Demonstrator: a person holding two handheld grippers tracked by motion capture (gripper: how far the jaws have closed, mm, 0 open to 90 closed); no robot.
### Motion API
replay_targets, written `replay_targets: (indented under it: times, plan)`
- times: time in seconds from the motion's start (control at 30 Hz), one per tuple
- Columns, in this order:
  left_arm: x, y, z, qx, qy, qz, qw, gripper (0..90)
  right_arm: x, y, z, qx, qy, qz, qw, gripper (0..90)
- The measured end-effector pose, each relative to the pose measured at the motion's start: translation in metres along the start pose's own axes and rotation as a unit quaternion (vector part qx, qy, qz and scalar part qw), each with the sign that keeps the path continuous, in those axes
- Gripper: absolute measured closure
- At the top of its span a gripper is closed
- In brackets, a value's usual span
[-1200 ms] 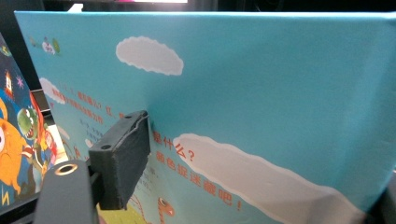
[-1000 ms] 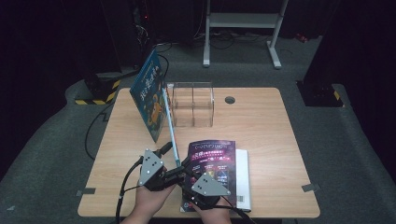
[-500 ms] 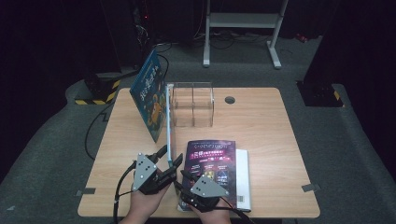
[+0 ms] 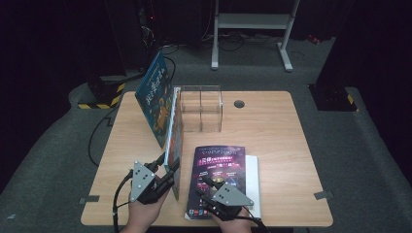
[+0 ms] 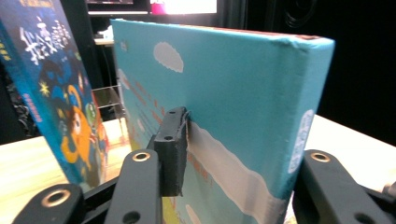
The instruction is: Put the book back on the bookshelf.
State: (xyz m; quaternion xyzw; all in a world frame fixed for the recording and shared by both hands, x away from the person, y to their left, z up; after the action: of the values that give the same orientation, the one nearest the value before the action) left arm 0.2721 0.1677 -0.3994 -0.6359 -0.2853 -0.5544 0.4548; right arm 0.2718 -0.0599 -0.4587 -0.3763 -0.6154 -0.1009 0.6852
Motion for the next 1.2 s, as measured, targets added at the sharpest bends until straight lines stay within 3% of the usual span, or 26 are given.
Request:
replay_targets:
  times: [0.37,0.63,0.8,1.0,1.2]
  plan:
    - [-0.002,-0.009,0.011,0.021,0.001,0.002,0.9998,63.2,-0.005,-0.026,-0.048,-0.068,0.026,-0.007,0.9973,58.8]
    - [-0.004,-0.015,0.022,0.039,0.002,0.002,0.9993,70.4,-0.019,-0.043,-0.088,-0.121,0.044,0.008,0.9917,58.7]
    - [-0.005,-0.018,0.031,0.049,-0.003,0.001,0.9988,74.7,-0.03,-0.05,-0.098,-0.14,0.064,0.003,0.988,58.7]
    - [-0.005,-0.021,0.04,0.057,-0.006,0.005,0.9984,76.4,-0.041,-0.05,-0.101,-0.143,0.073,0.016,0.9869,58.8]
    - [-0.004,-0.022,0.048,0.059,0.003,0.013,0.9982,76.7,-0.043,-0.054,-0.104,-0.147,0.084,0.011,0.9855,58.8]
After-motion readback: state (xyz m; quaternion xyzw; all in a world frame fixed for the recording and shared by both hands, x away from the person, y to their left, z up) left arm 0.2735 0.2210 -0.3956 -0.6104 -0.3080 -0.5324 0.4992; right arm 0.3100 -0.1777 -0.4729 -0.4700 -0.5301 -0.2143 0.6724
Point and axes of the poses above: each handheld gripper's, and its own axes: y roughly forward along the jaws, x roughly out of its top, z roughly to its left, the point moved 1 cm from there along y, roughly forward along the jaws, and after that the axes turned 7 degrees about z, right-handed, at the moved point
